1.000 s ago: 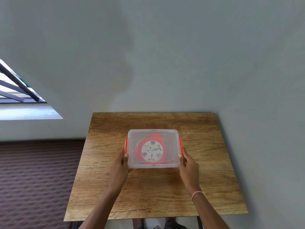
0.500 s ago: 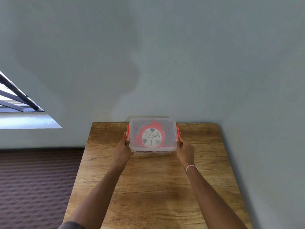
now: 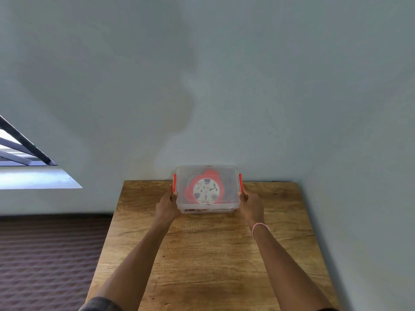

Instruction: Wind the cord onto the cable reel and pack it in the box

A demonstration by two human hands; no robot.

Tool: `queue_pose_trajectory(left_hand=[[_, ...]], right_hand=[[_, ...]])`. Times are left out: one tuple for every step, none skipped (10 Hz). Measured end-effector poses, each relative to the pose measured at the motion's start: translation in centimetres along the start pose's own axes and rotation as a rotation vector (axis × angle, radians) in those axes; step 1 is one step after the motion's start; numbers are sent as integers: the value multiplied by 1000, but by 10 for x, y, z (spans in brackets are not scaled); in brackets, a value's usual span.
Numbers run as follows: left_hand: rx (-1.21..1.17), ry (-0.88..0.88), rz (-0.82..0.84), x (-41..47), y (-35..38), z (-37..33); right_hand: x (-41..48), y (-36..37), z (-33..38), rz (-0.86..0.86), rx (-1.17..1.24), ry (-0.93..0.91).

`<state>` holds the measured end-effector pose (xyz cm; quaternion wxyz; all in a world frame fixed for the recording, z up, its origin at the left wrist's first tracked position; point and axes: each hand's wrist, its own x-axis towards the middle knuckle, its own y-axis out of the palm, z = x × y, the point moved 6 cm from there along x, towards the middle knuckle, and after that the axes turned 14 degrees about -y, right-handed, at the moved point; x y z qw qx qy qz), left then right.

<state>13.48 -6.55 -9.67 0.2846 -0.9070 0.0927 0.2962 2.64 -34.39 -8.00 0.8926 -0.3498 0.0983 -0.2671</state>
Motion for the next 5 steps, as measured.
queue_pose_trajectory(left_hand=[[172, 70, -70, -4, -5, -5], [306, 148, -216, -15, -14, -11], [309, 211, -357, -30, -25, -18], [341, 444, -573, -62, -39, -51], [374, 682, -693, -103, -55, -103]], right_hand=[[-2, 1, 2, 37, -46, -16], [-8, -4, 11, 50, -81, -60], [-16, -18, 27, -11, -199, -172], [-16, -47, 74, -143, -455, -461], [-11, -82, 138, -255, -519, -641]])
